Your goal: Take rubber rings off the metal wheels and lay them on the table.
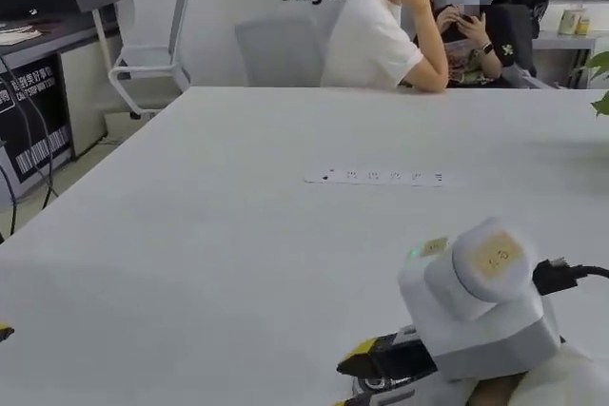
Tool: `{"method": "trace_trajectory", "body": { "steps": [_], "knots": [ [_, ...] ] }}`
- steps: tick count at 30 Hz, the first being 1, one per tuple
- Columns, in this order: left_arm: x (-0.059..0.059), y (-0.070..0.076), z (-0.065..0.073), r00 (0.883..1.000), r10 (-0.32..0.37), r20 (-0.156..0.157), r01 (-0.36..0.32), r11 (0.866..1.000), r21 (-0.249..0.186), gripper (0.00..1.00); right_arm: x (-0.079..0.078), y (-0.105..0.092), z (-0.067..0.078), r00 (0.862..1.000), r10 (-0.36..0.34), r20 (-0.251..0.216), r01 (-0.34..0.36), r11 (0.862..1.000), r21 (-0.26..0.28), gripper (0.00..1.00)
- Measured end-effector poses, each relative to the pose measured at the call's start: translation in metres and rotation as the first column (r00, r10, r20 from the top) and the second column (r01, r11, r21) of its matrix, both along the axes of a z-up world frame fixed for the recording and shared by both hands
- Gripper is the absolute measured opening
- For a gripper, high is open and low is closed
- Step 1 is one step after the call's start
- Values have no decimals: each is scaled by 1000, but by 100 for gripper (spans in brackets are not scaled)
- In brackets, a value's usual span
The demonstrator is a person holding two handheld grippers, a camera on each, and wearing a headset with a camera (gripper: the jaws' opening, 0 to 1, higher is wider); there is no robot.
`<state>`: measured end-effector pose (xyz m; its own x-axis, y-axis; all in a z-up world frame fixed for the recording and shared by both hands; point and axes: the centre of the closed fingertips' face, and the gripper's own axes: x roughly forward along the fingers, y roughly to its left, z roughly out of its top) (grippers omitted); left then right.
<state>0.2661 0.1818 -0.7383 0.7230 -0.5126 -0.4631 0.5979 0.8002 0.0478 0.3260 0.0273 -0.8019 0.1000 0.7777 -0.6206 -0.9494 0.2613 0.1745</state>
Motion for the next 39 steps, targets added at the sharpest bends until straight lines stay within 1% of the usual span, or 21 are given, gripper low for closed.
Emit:
{"method": "trace_trajectory", "body": {
  "steps": [2,7,11,13,15,17,18,20,22,23,28,33,37,38,39],
  "knots": [
    [0,-2,0,1000,-8,-3,8,1000,-8,100,2,-6,7,1000,-20,16,19,1000,10,56],
    [1,-4,-2,1000,-19,-12,19,1000,-9,100,3,-15,20,998,-40,50,39,999,34,68],
    [1,-5,-3,999,-27,-17,27,1000,-10,100,1,-22,31,996,-45,76,42,998,51,75],
    [1,-5,-4,999,-29,-19,29,1000,-10,100,1,-25,37,994,-53,99,47,997,63,79],
    [2,-5,-4,999,-30,-18,30,999,-12,100,5,-30,43,986,-74,149,62,995,78,87],
    [2,-5,-5,999,-29,-21,29,999,-14,100,4,-37,43,986,-80,145,71,995,67,92],
    [3,-4,-6,999,-30,-21,30,999,-14,100,4,-40,44,986,-87,144,77,995,68,93],
    [3,-4,-7,999,-32,-24,31,999,-17,100,7,-47,49,980,-120,161,108,991,81,95],
    [3,-4,-8,999,-34,-26,34,999,-16,100,7,-54,52,977,-136,163,123,989,87,97],
    [3,-4,-8,999,-35,-27,35,999,-16,100,8,-58,54,973,-151,172,136,986,94,99],
    [4,-4,-10,999,-35,-27,34,999,-22,100,6,-76,57,967,-174,184,161,983,86,99],
    [5,-3,-12,999,-37,-32,37,999,-24,100,4,-92,60,959,-208,192,190,976,108,99],
    [5,-2,-13,999,-33,-34,32,999,-34,100,2,-106,59,951,-248,184,225,964,139,99],
    [5,-2,-13,999,-31,-35,29,999,-44,100,2,-110,59,948,-273,164,247,956,160,99],
    [5,-1,-13,999,-26,-35,24,998,-52,100,3,-111,60,944,-291,156,262,948,179,99]
  ]
}}
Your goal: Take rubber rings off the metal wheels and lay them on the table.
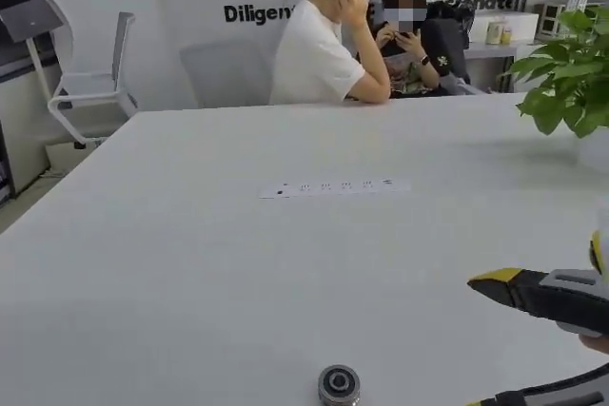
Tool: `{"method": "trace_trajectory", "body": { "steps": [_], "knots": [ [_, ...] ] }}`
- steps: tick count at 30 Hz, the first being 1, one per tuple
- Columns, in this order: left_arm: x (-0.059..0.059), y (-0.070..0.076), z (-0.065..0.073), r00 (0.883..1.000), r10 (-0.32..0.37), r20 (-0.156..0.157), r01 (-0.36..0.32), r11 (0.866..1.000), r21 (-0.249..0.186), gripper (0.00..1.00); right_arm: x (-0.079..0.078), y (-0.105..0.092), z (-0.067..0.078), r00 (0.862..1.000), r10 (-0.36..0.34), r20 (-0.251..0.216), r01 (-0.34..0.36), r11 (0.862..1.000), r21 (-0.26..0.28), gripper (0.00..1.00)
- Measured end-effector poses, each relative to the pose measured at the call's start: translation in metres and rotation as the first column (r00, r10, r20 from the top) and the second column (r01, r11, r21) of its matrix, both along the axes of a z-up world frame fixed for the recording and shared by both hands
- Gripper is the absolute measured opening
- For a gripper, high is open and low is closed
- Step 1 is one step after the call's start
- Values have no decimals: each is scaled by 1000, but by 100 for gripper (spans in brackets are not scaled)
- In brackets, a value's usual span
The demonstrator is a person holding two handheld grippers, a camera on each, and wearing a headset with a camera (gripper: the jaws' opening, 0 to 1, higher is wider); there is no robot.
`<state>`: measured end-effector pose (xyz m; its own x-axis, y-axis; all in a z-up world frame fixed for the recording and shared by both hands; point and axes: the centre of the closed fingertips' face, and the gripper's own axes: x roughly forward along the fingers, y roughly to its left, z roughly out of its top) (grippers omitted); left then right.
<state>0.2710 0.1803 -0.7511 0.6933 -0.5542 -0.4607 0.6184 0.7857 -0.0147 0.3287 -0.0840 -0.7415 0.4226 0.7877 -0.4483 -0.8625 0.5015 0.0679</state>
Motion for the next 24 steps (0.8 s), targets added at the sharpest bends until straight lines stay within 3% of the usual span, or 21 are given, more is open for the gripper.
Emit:
{"method": "trace_trajectory", "body": {
  "steps": [3,12,16,24],
  "knots": [
    [0,5,-5,1000,18,-11,-18,1000,0,100,1,-9,2,999,-36,13,36,999,26,99],
    [-4,14,-15,998,53,-33,-53,998,-18,100,-5,-28,-8,994,-106,-14,107,992,71,99],
    [-5,19,-21,997,64,-46,-65,998,-22,100,-9,-36,-22,990,-135,-39,137,989,58,99],
    [-9,18,-29,995,71,-70,-74,997,-27,100,-19,-44,-46,980,-169,-106,176,983,57,99]
  ]
}}
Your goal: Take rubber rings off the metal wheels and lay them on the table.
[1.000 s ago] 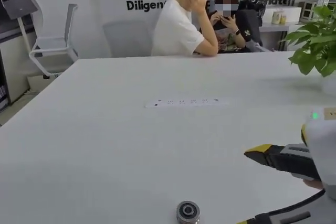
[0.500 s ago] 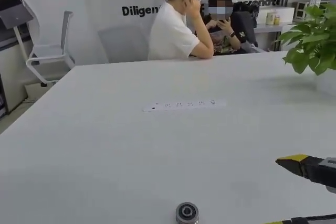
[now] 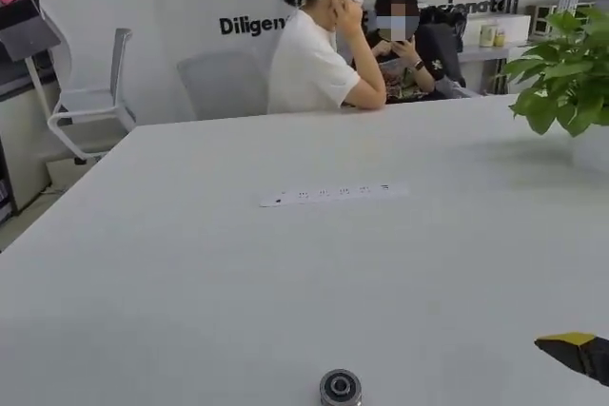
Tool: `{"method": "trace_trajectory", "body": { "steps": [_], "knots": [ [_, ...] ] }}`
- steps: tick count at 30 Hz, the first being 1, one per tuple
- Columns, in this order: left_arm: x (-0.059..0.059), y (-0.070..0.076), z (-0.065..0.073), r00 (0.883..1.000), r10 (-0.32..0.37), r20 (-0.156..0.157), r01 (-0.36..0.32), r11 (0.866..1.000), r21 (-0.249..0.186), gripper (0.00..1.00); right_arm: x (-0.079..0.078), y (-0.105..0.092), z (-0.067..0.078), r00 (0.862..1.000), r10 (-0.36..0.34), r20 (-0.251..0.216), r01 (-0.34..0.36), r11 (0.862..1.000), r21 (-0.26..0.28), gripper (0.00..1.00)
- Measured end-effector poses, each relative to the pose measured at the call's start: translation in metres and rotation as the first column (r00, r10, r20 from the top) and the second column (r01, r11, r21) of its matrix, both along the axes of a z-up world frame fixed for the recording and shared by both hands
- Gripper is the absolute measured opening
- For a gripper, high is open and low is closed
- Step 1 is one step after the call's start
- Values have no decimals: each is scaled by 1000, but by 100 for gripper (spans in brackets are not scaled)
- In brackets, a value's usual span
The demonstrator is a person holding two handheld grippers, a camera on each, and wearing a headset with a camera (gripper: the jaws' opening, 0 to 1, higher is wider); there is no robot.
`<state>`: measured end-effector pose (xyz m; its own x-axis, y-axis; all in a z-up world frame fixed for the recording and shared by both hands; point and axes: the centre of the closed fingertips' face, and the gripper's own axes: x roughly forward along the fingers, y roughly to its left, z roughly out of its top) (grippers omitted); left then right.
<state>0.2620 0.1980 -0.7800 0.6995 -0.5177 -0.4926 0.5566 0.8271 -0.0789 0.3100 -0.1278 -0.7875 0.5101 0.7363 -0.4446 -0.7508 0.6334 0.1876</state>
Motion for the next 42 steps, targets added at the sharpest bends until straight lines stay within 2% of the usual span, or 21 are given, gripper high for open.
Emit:
{"method": "trace_trajectory", "body": {
  "steps": [5,18,24,32,42],
  "knots": [
    [-2,0,-2,1000,13,-11,-13,1000,-13,100,-10,-2,-17,999,-8,-45,8,1000,-7,99],
    [-2,0,-3,1000,18,-15,-18,1000,-19,100,-26,-1,-46,993,-1,-121,-4,999,-44,99],
    [-2,-2,-4,1000,15,-21,-16,1000,-18,100,-32,5,-48,989,11,-145,-17,999,-39,99],
    [-3,-2,-4,1000,13,-22,-14,1000,-22,99,-38,9,-53,987,24,-160,-35,997,-62,99],
    [-3,-2,-4,1000,13,-18,-14,1000,-27,99,-39,7,-51,988,19,-156,-30,997,-69,99]
  ]
}}
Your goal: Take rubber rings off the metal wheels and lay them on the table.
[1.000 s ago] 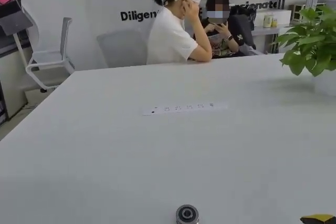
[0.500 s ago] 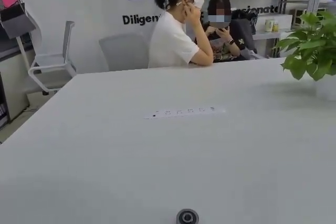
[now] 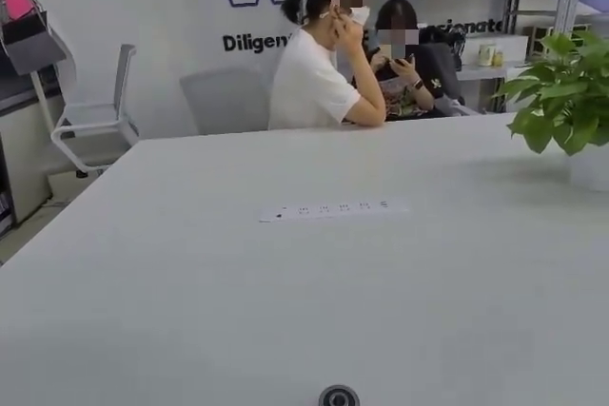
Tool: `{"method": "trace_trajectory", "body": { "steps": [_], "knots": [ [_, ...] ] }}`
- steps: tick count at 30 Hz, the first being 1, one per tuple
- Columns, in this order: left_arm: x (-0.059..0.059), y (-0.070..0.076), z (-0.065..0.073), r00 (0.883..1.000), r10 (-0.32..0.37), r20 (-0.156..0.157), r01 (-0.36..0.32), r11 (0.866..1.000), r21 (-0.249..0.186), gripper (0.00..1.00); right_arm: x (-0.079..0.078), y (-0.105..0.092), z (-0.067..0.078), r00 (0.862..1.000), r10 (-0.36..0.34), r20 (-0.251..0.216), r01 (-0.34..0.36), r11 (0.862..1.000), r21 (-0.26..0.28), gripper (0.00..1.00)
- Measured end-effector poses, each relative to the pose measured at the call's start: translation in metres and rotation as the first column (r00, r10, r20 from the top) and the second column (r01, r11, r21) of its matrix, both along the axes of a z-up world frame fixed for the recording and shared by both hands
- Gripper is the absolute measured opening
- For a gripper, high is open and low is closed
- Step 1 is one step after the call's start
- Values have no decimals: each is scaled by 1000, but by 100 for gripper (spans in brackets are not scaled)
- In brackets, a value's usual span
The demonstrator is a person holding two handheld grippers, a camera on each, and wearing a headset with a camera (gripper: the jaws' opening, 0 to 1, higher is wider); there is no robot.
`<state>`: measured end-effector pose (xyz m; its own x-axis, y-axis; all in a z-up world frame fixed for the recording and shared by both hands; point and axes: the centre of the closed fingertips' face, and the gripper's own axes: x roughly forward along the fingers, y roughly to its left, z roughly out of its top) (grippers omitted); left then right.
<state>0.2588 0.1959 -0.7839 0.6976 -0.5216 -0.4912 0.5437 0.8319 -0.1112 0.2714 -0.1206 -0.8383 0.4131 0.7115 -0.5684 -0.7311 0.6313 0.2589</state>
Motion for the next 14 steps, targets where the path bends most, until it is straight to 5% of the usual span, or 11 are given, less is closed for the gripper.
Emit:
{"method": "trace_trajectory", "body": {
  "steps": [14],
  "knots": [
    [-1,0,1,1000,5,5,-5,1000,-11,98,-1,-2,3,1000,-12,0,12,1000,-4,96]
  ]
}}
